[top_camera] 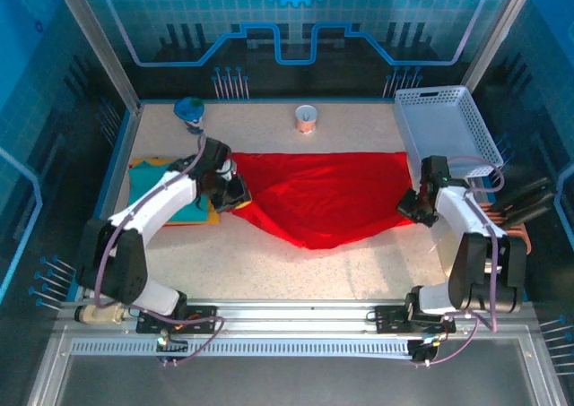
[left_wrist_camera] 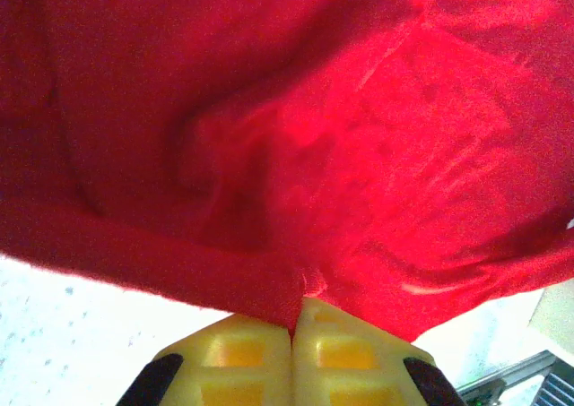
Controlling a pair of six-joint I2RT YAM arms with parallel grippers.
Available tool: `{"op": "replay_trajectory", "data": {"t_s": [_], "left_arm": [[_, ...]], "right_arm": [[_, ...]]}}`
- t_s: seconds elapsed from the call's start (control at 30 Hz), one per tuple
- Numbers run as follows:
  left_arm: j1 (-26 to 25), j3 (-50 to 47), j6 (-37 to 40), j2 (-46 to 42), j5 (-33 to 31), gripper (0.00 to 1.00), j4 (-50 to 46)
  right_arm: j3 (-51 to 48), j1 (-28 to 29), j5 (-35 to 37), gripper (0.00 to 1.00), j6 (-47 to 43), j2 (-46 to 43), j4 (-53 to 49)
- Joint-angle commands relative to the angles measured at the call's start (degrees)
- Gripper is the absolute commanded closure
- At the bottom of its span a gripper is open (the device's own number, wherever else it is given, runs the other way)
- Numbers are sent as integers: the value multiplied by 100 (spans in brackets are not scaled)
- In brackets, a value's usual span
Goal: Fold and stack the t-shirts
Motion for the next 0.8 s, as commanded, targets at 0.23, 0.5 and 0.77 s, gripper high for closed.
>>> {"op": "replay_trajectory", "data": {"t_s": [0.23, 0.5, 0.77], "left_arm": [[343, 2091, 682, 2138, 307, 79, -584], [300, 261, 394, 739, 112, 57, 258], [-293, -1437, -117, 192, 155, 60, 1719]], "right_arm": [[602, -222, -838, 96, -233, 911, 356], [518, -212, -980, 97, -294, 1087, 603], [371, -213, -976, 100, -320, 1108, 668]]}}
